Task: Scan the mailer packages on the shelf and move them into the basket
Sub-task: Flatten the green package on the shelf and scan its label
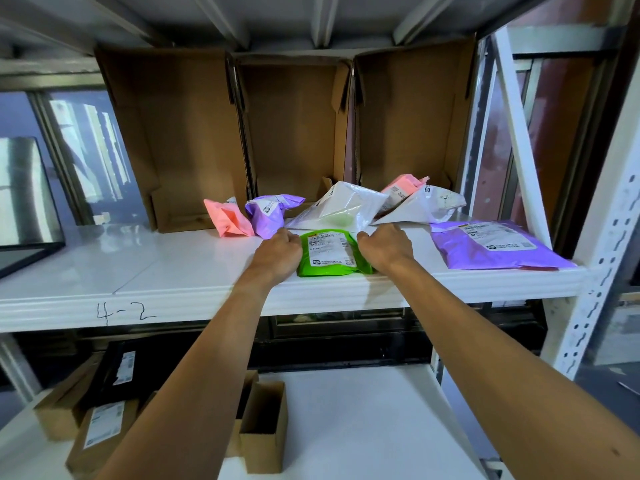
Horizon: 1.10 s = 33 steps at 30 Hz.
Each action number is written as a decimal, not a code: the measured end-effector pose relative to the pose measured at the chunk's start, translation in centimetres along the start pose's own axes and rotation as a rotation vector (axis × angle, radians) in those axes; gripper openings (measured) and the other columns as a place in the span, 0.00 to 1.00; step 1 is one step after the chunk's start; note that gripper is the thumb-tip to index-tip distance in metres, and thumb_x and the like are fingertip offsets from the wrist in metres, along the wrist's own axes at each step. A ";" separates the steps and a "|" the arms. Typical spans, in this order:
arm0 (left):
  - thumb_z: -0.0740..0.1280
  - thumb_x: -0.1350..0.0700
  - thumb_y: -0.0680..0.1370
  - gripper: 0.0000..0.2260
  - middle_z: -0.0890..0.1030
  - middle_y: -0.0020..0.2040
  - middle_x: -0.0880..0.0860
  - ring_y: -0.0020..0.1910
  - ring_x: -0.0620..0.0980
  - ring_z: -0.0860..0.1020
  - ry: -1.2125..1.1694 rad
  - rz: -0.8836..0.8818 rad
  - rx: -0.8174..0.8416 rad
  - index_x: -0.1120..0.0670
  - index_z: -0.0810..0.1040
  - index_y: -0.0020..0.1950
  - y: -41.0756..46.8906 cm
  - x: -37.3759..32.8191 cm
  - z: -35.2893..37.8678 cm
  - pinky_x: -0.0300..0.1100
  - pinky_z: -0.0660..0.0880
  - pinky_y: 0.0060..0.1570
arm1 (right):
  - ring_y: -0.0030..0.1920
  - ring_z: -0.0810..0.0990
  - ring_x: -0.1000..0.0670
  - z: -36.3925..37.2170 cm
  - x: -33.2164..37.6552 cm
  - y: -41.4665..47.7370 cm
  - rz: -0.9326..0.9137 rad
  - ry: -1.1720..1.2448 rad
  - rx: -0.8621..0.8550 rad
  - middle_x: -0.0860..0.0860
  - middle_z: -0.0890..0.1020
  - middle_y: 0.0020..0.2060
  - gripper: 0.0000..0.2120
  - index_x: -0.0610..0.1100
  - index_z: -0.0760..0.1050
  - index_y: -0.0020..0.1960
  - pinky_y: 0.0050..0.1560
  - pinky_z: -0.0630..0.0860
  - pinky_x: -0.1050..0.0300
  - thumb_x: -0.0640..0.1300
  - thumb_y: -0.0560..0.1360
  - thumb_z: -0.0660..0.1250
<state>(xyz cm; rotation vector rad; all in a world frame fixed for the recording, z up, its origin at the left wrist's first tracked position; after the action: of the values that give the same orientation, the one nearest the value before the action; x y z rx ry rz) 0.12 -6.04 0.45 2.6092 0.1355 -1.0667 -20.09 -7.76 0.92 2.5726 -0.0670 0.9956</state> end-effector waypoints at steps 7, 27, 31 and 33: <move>0.51 0.50 0.82 0.19 0.76 0.67 0.58 0.64 0.60 0.73 0.087 0.019 0.040 0.56 0.77 0.62 0.4 0.4 -0.2 0.50 0.69 0.64 | 0.61 0.75 0.39 -0.2 0.2 -0.4 -0.004 -0.013 0.005 0.40 0.77 0.59 0.18 0.39 0.75 0.61 0.58 0.72 0.50 0.53 0.80 0.61; 0.60 0.46 0.80 0.12 0.82 0.56 0.53 0.56 0.57 0.78 0.110 0.069 0.032 0.49 0.81 0.53 -0.1 0.7 -0.3 0.48 0.74 0.58 | 0.51 0.80 0.47 -0.1 0.0 0.0 -0.064 0.246 0.158 0.48 0.84 0.49 0.12 0.44 0.84 0.48 0.58 0.77 0.46 0.52 0.75 0.69; 0.64 0.42 0.79 0.13 0.83 0.51 0.51 0.53 0.54 0.79 0.084 0.082 0.040 0.49 0.81 0.51 0.0 0.8 -0.1 0.46 0.75 0.55 | 0.54 0.81 0.50 0.0 0.2 0.0 -0.095 0.372 0.190 0.53 0.85 0.50 0.09 0.51 0.84 0.48 0.61 0.77 0.48 0.53 0.70 0.73; 0.65 0.41 0.79 0.13 0.83 0.50 0.51 0.52 0.54 0.79 0.083 0.091 0.043 0.49 0.81 0.50 0.2 0.9 0.0 0.45 0.74 0.53 | 0.53 0.82 0.50 0.3 0.1 0.2 -0.089 0.433 0.216 0.53 0.85 0.50 0.16 0.54 0.83 0.52 0.62 0.77 0.48 0.54 0.65 0.74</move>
<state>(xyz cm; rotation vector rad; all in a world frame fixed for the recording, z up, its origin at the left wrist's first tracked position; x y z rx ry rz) 0.81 -6.27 -0.14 2.6712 0.0127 -0.9417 -19.88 -8.07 0.86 2.4523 0.2820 1.5720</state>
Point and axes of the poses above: each hand's wrist, its own y-axis towards the middle knuckle, its own z-axis out of the palm, x = y × z, the point moved 3 cm from there along y, towards the middle knuckle
